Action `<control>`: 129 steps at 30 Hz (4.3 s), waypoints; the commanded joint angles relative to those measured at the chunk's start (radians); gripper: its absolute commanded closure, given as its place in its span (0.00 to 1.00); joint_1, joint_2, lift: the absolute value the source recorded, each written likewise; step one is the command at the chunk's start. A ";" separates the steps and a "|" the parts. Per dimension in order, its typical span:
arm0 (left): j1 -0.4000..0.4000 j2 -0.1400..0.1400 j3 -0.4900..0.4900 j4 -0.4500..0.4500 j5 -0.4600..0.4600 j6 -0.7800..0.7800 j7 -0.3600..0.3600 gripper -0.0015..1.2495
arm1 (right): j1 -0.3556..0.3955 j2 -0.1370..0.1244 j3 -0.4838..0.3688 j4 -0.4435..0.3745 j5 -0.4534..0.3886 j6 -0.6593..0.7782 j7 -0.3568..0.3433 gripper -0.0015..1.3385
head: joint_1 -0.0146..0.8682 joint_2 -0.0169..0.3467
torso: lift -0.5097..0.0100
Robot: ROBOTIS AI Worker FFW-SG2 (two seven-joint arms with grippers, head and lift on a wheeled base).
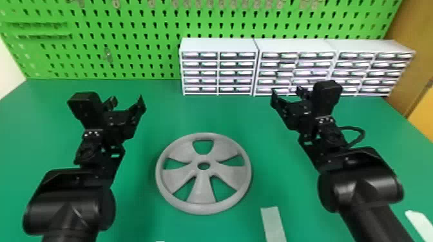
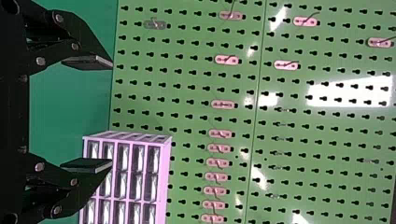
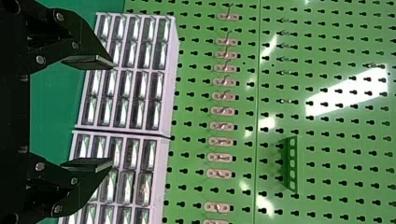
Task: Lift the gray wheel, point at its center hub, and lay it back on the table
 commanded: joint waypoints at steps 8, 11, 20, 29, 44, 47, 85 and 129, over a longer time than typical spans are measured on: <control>0.000 0.000 -0.001 0.000 0.000 0.000 0.000 0.41 | 0.000 -0.001 0.000 -0.003 -0.004 0.012 -0.002 0.39 | 0.80 0.18 | 0.80; 0.000 0.000 -0.001 0.000 0.000 0.000 0.000 0.41 | 0.000 -0.001 0.003 -0.004 -0.006 0.014 -0.002 0.39 | 0.80 0.18 | 0.80; 0.000 0.000 -0.001 0.000 0.000 0.000 0.000 0.41 | -0.003 -0.003 0.011 -0.006 -0.006 0.028 -0.003 0.39 | 0.80 0.18 | 0.80; 0.000 0.000 -0.001 0.000 0.000 0.000 0.000 0.41 | -0.005 -0.012 0.026 -0.027 -0.007 0.078 -0.023 0.39 | 0.80 0.18 | 0.80; 0.001 0.000 -0.003 0.000 -0.003 0.009 0.000 0.41 | -0.087 -0.034 0.097 -0.161 -0.078 0.477 -0.127 0.39 | 0.80 0.18 | 0.80; 0.001 0.000 -0.004 0.000 -0.005 0.011 0.000 0.41 | -0.129 -0.035 0.127 -0.175 -0.128 0.577 -0.153 0.39 | 0.80 0.18 | 0.80; 0.004 0.003 -0.012 0.000 -0.017 0.029 0.000 0.41 | -0.601 0.029 0.241 0.247 -0.651 1.300 -0.399 0.39 | 0.80 0.18 | 0.80; 0.001 0.006 -0.021 -0.017 -0.017 0.043 0.000 0.41 | -0.620 0.083 0.433 0.453 -0.595 1.214 -0.207 0.39 | 0.80 0.18 | 0.80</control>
